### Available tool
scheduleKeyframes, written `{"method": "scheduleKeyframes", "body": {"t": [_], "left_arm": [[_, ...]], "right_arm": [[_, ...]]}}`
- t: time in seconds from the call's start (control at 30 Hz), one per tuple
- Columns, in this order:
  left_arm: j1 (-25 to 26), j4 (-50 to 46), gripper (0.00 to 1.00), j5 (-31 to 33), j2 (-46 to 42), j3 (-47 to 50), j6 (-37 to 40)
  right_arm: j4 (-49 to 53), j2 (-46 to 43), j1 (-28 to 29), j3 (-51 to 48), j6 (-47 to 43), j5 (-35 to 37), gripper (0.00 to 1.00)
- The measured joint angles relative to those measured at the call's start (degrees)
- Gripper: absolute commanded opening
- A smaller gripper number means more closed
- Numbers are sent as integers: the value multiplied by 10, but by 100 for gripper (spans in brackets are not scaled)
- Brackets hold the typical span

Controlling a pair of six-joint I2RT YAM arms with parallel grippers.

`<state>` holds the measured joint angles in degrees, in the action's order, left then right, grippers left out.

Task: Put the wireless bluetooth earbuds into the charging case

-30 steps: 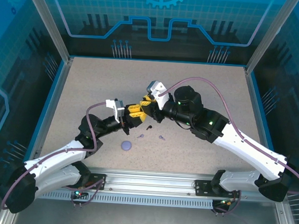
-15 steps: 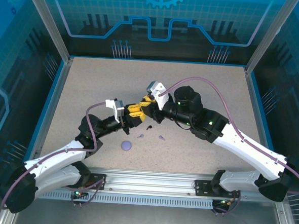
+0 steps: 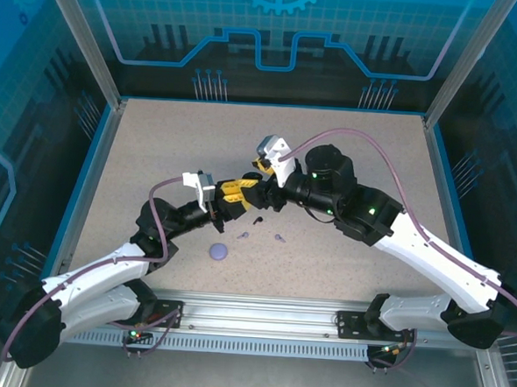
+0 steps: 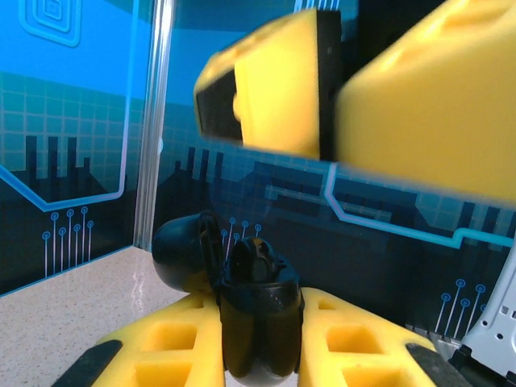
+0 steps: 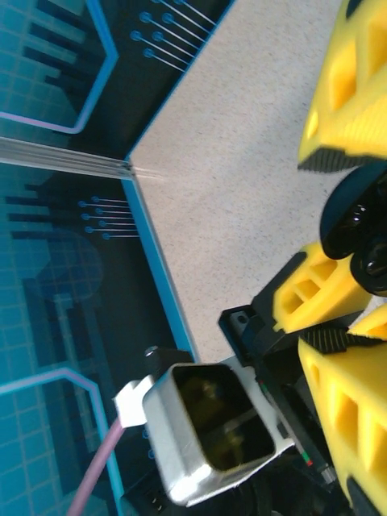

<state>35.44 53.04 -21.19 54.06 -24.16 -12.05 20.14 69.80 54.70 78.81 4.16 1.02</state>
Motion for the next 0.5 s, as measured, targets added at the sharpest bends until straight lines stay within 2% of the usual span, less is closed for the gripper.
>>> {"method": "scheduleKeyframes", "body": {"t": [0.07,0.13,0.27,0.5], "left_arm": [[0,0,4,0,0,0,1],[2,0,4,3,0,2,2],[4,-1,3,7,-4,6,4],[5,-17,3,26,-56,13,19]], "right_arm": [[1,-11,-3,5,11,0,81],[9,-28,-9,5,28,4,99],[33,-62,-46,3,59,20,100],[54,-108,-169,-89,164,26,100]]}}
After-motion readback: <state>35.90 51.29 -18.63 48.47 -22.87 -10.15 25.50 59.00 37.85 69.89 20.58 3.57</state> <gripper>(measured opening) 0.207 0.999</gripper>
